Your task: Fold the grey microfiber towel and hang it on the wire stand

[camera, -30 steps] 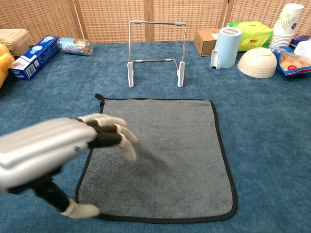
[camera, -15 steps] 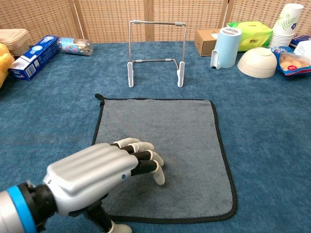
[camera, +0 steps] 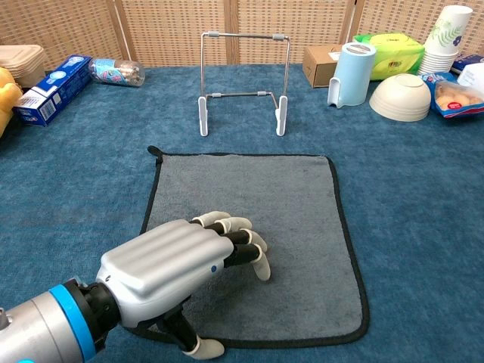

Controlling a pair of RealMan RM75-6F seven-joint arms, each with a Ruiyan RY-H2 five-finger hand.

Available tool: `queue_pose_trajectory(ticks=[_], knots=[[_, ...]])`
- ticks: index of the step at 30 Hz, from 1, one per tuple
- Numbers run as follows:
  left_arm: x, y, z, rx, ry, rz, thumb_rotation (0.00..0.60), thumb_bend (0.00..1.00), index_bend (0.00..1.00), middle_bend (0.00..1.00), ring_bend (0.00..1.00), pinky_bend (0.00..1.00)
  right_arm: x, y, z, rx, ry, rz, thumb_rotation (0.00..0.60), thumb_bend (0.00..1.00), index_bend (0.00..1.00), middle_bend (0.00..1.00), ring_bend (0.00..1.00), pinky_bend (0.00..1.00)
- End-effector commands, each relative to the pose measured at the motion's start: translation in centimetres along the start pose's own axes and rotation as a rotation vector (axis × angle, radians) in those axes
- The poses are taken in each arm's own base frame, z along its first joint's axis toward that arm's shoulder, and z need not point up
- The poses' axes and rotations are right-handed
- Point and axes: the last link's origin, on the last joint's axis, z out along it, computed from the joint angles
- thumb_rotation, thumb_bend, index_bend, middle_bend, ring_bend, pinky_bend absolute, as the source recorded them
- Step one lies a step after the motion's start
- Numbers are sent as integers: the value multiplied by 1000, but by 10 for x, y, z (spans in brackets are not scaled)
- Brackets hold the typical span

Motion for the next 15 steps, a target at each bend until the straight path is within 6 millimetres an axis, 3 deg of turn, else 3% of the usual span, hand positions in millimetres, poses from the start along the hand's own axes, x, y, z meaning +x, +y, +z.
queue_pose_trajectory(ticks=[1, 11, 15], knots=[[0, 0, 2, 0, 0, 2, 600, 114, 294, 191, 94, 23, 0, 0, 0, -1, 0, 1, 600, 281, 75, 84, 0, 0], [-4, 2, 5, -4, -8, 2, 600, 115, 295, 190, 94, 22, 0, 3, -1, -10, 1, 0, 600, 281, 74, 84, 0, 0], [-5, 3, 6, -3, -4, 6, 600, 163, 297, 192, 94, 23, 1, 4, -1, -12, 4, 2, 600, 281, 74, 85, 0, 0]])
